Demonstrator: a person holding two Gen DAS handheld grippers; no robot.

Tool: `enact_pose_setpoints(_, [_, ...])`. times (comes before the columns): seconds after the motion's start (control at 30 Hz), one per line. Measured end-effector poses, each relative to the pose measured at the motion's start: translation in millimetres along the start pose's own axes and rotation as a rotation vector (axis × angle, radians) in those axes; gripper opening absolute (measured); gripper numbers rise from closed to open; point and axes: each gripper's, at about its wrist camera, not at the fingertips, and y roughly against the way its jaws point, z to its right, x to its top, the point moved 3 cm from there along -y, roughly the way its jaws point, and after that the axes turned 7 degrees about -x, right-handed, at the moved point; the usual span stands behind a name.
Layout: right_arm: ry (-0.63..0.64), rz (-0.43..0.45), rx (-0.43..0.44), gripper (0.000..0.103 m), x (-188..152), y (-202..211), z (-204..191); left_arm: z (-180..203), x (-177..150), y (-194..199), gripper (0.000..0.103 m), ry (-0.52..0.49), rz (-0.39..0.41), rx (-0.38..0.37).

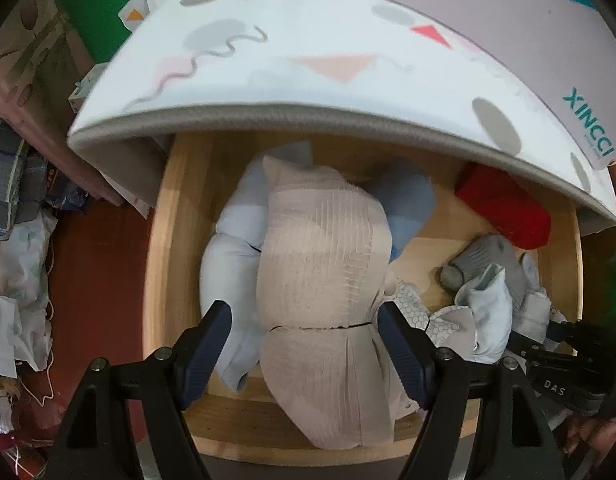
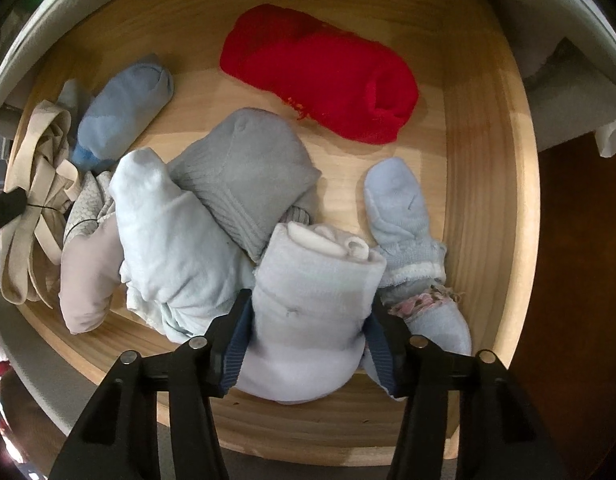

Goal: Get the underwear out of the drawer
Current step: 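Close the left gripper on the beige underwear while the right gripper grasps the white rolled sock, then drop the beige underwear into the white box with the left gripper while the right holds the sock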

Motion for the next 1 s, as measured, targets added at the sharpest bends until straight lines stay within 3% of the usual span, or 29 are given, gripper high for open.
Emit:
enact_pose_setpoints(0.23, [-0.014, 0.042, 0.018, 0.044, -5.3, 12.2, 12.4, -0.9, -0.6, -16.4, 0.078, 0.036, -0.026, -0.01])
enact_pose_setpoints(0.53, [-0.009, 0.196, 0.034, 0.044, -27.4, 45.4, 12.5, 0.9, -7.0, -26.6, 0.077, 0.017, -0.045, -0.008])
enact_pose_setpoints(0.7, [-0.032, 0.267, 0.045, 0.044, -42.4, 59.4, 19.0, 4.8, -10.0, -26.4, 0.069, -0.001, -0.037, -0.004])
enact_pose_setpoints(1.0, [-0.066, 0.25, 0.079, 0.044, -43.9, 65.4, 32.2, 8.7, -16.8, -14.5, 0.063, -0.015, -0.013, 0.002])
